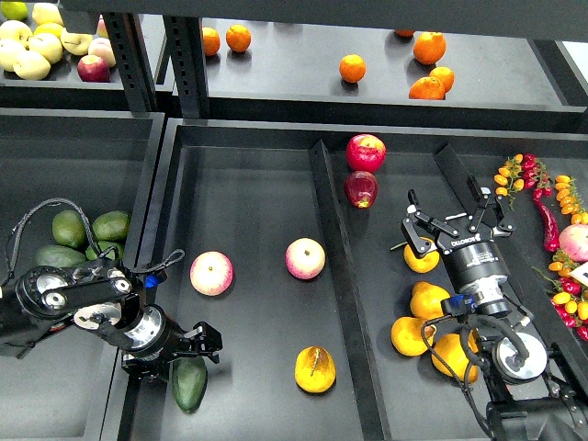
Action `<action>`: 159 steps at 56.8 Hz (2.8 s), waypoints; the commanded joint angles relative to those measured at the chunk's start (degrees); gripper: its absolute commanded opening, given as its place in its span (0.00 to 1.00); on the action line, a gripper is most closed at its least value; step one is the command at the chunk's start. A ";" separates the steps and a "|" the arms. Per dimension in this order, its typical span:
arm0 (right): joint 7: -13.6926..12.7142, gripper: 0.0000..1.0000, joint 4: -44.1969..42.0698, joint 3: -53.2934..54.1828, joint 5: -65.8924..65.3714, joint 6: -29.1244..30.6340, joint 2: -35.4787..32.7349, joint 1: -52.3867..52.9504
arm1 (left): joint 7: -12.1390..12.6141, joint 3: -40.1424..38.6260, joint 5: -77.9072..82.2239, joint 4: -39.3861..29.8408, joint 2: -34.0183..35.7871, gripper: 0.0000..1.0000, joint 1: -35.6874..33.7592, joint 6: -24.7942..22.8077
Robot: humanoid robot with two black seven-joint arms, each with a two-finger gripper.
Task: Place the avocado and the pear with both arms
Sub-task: 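Close the left gripper on the avocado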
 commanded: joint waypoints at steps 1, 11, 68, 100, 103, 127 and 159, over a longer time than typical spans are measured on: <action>0.00 1.00 -0.01 0.00 0.00 0.00 0.00 0.00 | 0.00 -0.03 -0.02 -0.05 0.00 1.00 0.05 0.00; 0.00 1.00 -0.01 0.00 0.00 0.00 0.00 0.00 | 0.00 -0.91 -0.20 -0.05 -0.09 1.00 0.05 0.00; 0.00 1.00 -0.01 0.00 0.00 0.00 0.00 0.00 | 0.00 -0.83 -0.90 0.30 0.00 0.96 0.05 0.00; 0.00 1.00 -0.01 0.44 0.00 0.00 0.00 0.00 | 0.00 -0.83 -0.73 1.44 -1.32 0.89 0.05 0.00; 0.00 1.00 -0.01 0.44 0.00 0.00 0.00 0.00 | 0.00 -0.83 -0.64 1.61 -1.40 0.88 0.05 0.00; 0.00 1.00 0.08 0.70 0.00 0.09 0.00 0.00 | 0.00 -0.56 0.06 2.58 -2.02 0.66 0.84 0.00; 0.00 1.00 0.25 0.79 0.35 0.35 0.00 0.00 | 0.00 -3.11 0.33 4.69 -2.11 0.18 1.19 0.00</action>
